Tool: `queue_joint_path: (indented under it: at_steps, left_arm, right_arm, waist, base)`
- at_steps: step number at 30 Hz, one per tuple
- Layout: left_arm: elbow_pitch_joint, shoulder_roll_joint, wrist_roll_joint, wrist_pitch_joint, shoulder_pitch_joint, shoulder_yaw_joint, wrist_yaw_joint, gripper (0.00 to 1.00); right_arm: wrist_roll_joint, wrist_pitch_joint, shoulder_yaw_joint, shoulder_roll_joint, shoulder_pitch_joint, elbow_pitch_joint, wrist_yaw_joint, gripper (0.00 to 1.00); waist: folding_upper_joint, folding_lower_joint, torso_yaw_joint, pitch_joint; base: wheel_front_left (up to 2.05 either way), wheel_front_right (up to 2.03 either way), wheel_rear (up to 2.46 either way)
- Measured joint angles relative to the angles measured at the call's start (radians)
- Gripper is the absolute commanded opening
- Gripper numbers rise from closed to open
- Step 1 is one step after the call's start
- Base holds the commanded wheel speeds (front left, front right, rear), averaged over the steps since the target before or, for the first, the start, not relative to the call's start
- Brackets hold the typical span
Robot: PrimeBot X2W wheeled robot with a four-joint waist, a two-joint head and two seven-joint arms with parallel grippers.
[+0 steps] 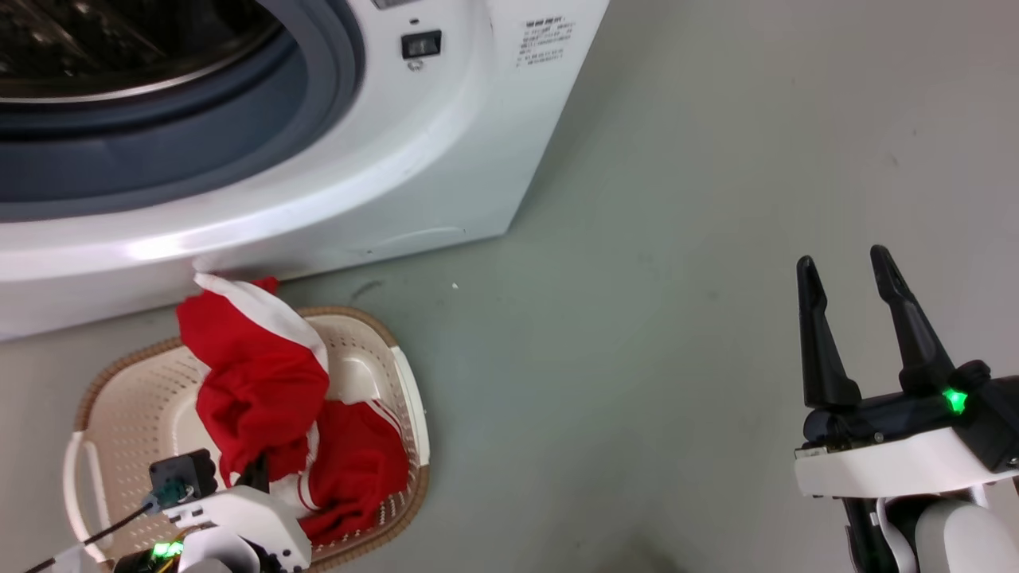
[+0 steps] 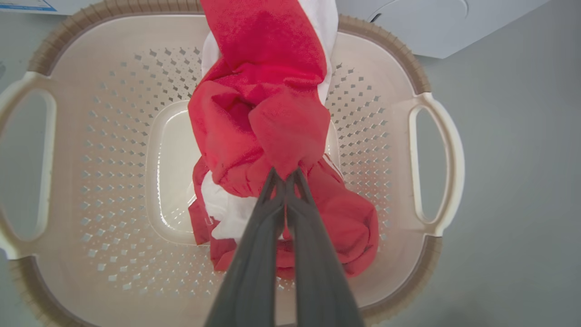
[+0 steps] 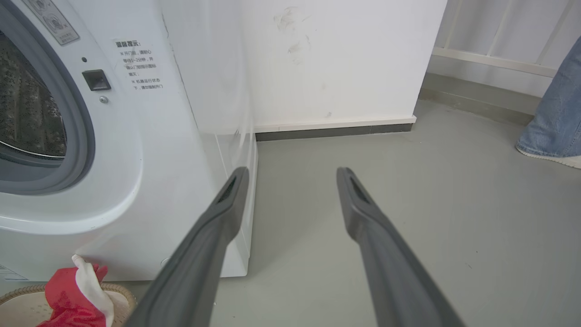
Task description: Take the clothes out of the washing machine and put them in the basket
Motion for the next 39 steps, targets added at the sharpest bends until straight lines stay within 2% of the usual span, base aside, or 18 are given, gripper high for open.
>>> queue_joint_path:
  at_steps: [14,15,16,17,18,25,32,39]
  left_arm:
    - [0.307,0.023,-0.021,0.0,-0.228,0.034,-0.063,0.0]
    - [0.322,0.022,-0.024,0.003,-0.237,0.034,-0.063,0.07]
    - [0.335,0.02,-0.023,0.008,-0.245,0.033,-0.065,0.39]
    - [0.345,0.018,-0.025,0.01,-0.253,0.033,-0.068,0.88]
    - [0.353,0.018,-0.03,0.013,-0.261,0.034,-0.069,1.0]
    - [0.384,0.013,-0.039,0.01,-0.277,0.038,-0.071,1.0]
    - [0.386,-0.025,-0.04,-0.002,-0.242,0.039,-0.081,1.0]
    - [0.233,-0.049,0.011,-0.005,-0.144,0.075,-0.067,1.0]
  right_arm:
    - [0.021,-0.043,0.02,0.0,-0.059,-0.01,0.0,1.0]
    - [0.021,-0.045,0.022,0.0,-0.063,-0.011,0.0,1.0]
    - [0.021,-0.046,0.023,0.0,-0.067,-0.012,0.0,1.0]
    - [0.021,-0.047,0.023,0.0,-0.068,-0.013,0.0,1.0]
    - [0.021,-0.049,0.023,0.0,-0.069,-0.012,0.0,1.0]
    - [0.021,-0.054,0.02,0.0,-0.073,0.002,0.0,1.0]
    - [0.009,-0.052,0.015,0.001,-0.072,0.033,0.0,1.0]
    - [-0.015,-0.011,0.001,0.001,-0.03,0.044,0.0,1.0]
  waist:
    - [0.0,0.0,-0.049,0.197]
    - [0.0,0.0,-0.052,0.206]
    - [0.0,0.0,-0.055,0.215]
    - [0.0,0.0,-0.057,0.223]
    - [0.0001,0.0,-0.06,0.229]
    - [0.0,0.0,-0.056,0.225]
    - [0.0001,-0.0001,-0.028,0.129]
    - [0.0,-0.0002,0.026,-0.03]
  base:
    - [0.0,0.0,0.0]
    - [0.0,0.0,0.0]
    - [0.0,0.0,0.0]
    - [0.0,0.0,0.0]
    - [0.0,0.0,0.0]
    - [0.0,0.0,0.0]
    - [0.0,0.0,0.0]
    - [0.0,0.0,0.0]
